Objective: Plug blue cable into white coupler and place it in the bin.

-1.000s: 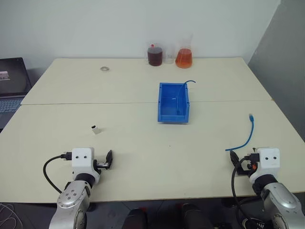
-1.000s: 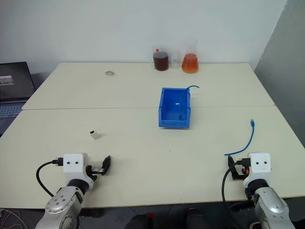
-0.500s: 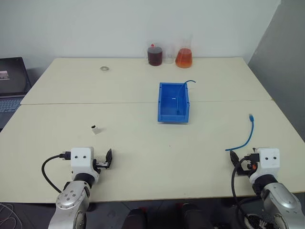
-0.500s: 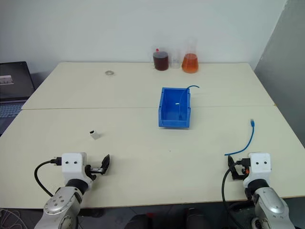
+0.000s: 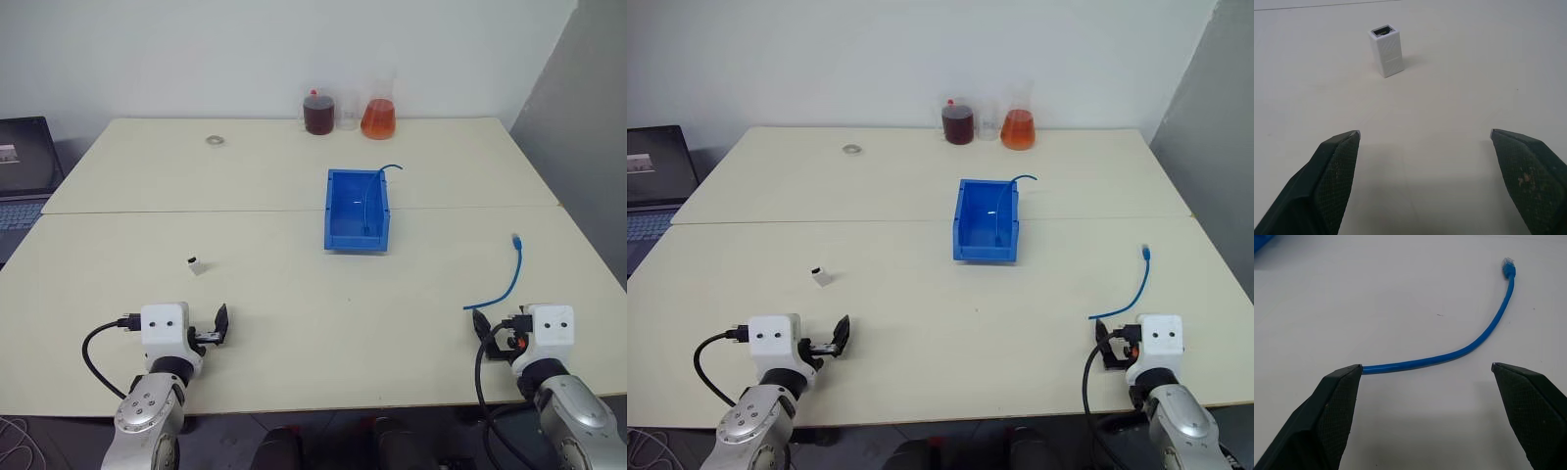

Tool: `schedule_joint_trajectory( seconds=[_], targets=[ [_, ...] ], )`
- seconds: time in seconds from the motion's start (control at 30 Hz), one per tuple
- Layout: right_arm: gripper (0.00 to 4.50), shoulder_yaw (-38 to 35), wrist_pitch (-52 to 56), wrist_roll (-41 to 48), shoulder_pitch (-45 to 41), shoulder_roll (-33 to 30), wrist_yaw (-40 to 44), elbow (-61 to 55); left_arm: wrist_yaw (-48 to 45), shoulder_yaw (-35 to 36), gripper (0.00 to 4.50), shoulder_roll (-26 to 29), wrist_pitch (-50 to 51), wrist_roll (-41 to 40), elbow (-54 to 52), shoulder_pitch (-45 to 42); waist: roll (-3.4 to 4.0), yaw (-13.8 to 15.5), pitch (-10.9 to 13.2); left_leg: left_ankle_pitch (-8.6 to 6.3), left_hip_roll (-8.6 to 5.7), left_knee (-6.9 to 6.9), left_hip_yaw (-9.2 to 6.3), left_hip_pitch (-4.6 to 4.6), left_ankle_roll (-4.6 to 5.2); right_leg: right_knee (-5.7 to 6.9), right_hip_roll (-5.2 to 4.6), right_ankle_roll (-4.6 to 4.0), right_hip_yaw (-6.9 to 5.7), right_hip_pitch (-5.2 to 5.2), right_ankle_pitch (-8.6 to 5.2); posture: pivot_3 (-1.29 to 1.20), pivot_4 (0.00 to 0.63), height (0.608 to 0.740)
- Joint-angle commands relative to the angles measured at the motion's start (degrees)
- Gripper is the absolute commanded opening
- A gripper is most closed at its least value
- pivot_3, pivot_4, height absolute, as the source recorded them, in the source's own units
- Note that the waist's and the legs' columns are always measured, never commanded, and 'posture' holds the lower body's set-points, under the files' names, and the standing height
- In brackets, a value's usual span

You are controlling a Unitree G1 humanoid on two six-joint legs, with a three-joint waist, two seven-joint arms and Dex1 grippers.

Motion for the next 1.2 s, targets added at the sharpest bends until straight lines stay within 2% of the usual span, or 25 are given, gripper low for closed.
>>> schedule_joint_trajectory(
  seconds=[0.03, 0.13, 0.23, 0.43, 0.53, 0.63, 0.73, 0.83, 1.2],
  targets=[
    [4.50, -3.16, 0.59, -0.52, 0.27, -0.04, -1.75, -2.81, -6.00, -2.87, 4.47, 2.68, 0.67, -3.12, -1.99, -2.81, 0.01, 0.03, 0.01, 0.00, 0.00, 0.00, 0.00, 0.00, 0.00, 0.00, 0.00, 0.00, 0.00, 0.00, 0.00, 0.00, 0.150, 0.740],
    [4.50, -4.47, 2.46, -0.13, 0.49, 0.57, -3.16, -4.00, -12.93, -6.57, 4.47, 6.17, 3.07, -6.85, -2.18, -8.84, -0.05, 0.27, 0.06, 0.00, -0.01, 0.02, -0.01, -0.01, -0.01, 0.01, 0.00, 0.00, -0.03, 0.00, 0.00, 0.00, 0.150, 0.740],
    [4.50, -4.72, 3.66, -0.56, 0.64, 0.45, -3.81, -5.16, -21.50, -11.57, 4.47, 9.50, 5.28, -10.59, -0.07, -18.43, -0.01, 0.20, 0.09, 0.01, -0.02, 0.02, -0.05, -0.02, -0.02, 0.02, 0.01, 0.00, -0.08, 0.01, 0.00, 0.00, 0.150, 0.740],
    [4.50, -7.28, 6.76, -0.16, -1.86, -0.79, -4.59, -5.14, -42.93, -22.71, 4.47, 14.40, 1.53, -12.41, 10.22, -36.21, 0.07, -0.30, 0.12, 0.01, -0.02, -0.01, 0.09, -0.03, -0.02, 0.00, 0.07, -0.01, 0.04, -0.03, 0.01, 0.00, 0.150, 0.740],
    [4.50, -9.60, 9.63, 1.18, -5.22, -1.42, -5.17, -4.03, -51.67, -26.21, 4.47, 14.68, -2.08, -11.88, 17.29, -44.28, 0.06, -0.60, 0.19, 0.01, -0.03, 0.01, 0.09, -0.08, -0.02, 0.02, 0.11, -0.03, 0.04, -0.08, 0.01, 0.00, 0.150, 0.740],
    [4.50, -11.30, 14.05, 2.43, -11.09, -3.62, -5.11, -1.59, -55.91, -28.18, 4.47, 13.29, -6.79, -9.95, 23.64, -49.36, 0.06, -0.75, 0.19, 0.01, -0.03, 0.01, 0.08, -0.08, -0.01, 0.01, 0.12, -0.04, 0.03, -0.07, 0.01, 0.00, 0.150, 0.740],
    [4.50, -11.95, 19.04, 3.79, -18.25, -6.72, -4.21, 3.79, -58.39, -29.02, 4.47, 12.73, -10.46, -8.80, 27.13, -50.46, 0.06, -1.18, 0.20, 0.01, -0.06, 0.03, 0.16, -0.07, 0.00, 0.01, 0.11, -0.12, 0.13, -0.06, 0.10, 0.00, 0.150, 0.740],
    [4.50, -11.48, 22.66, 4.72, -26.86, -10.25, -2.52, 13.85, -59.89, -29.11, 4.47, 13.42, -12.70, -8.12, 27.45, -48.62, 0.04, -1.28, 0.22, 0.01, -0.04, 0.00, 0.10, -0.07, 0.02, 0.01, 0.13, -0.30, 0.08, -0.07, 0.18, 0.00, 0.150, 0.740],
    [4.50, -4.31, 9.01, -0.85, -42.85, -16.65, 2.71, 45.76, -55.70, -26.31, 4.47, 16.11, -13.37, -7.16, 22.06, -38.94, 0.14, -1.15, 0.32, -0.02, -0.07, 0.03, -0.07, -0.31, 0.07, -0.03, 0.08, -0.36, 0.00, -0.13, 0.17, 0.00, 0.150, 0.740]
  ],
)
